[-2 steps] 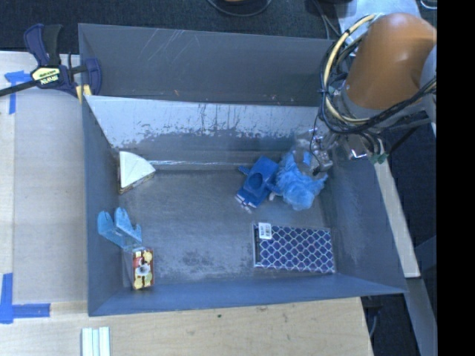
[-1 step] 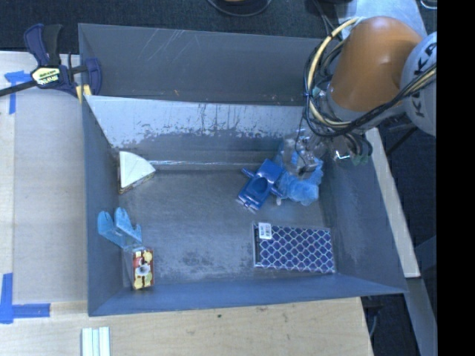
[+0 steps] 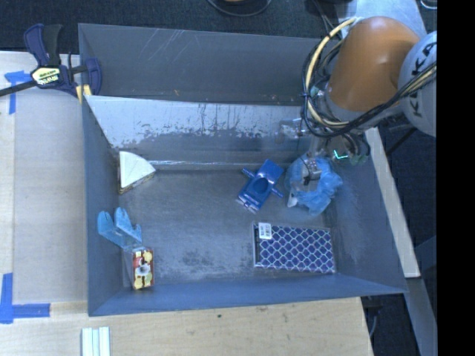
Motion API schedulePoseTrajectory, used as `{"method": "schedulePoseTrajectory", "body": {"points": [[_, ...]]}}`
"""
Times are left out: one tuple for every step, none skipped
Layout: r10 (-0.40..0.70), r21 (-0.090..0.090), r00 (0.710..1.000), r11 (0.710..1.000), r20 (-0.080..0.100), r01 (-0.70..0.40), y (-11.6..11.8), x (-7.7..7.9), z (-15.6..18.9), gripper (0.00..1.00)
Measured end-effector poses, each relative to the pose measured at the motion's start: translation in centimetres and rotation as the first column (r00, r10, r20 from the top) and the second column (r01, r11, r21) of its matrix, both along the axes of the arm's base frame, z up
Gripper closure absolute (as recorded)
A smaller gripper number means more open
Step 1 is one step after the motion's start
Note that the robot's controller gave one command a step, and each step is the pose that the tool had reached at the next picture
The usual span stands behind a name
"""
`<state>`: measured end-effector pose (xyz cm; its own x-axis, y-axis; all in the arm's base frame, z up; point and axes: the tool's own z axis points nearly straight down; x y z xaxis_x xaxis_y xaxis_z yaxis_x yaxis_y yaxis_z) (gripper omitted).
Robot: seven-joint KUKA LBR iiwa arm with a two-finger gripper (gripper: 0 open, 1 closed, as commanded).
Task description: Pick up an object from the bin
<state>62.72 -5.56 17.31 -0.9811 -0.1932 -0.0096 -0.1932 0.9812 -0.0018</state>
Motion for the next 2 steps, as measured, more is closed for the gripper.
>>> {"method": "schedulePoseTrajectory", "body": {"points": [[0.000, 0.000, 1.000, 1.000, 0.000, 0.000, 0.0, 0.0, 0.0, 0.00], [0.161, -0.003, 0.987, 0.987, 0.005, -0.161, 0.7, 0.2, -8.1, 0.00]]}}
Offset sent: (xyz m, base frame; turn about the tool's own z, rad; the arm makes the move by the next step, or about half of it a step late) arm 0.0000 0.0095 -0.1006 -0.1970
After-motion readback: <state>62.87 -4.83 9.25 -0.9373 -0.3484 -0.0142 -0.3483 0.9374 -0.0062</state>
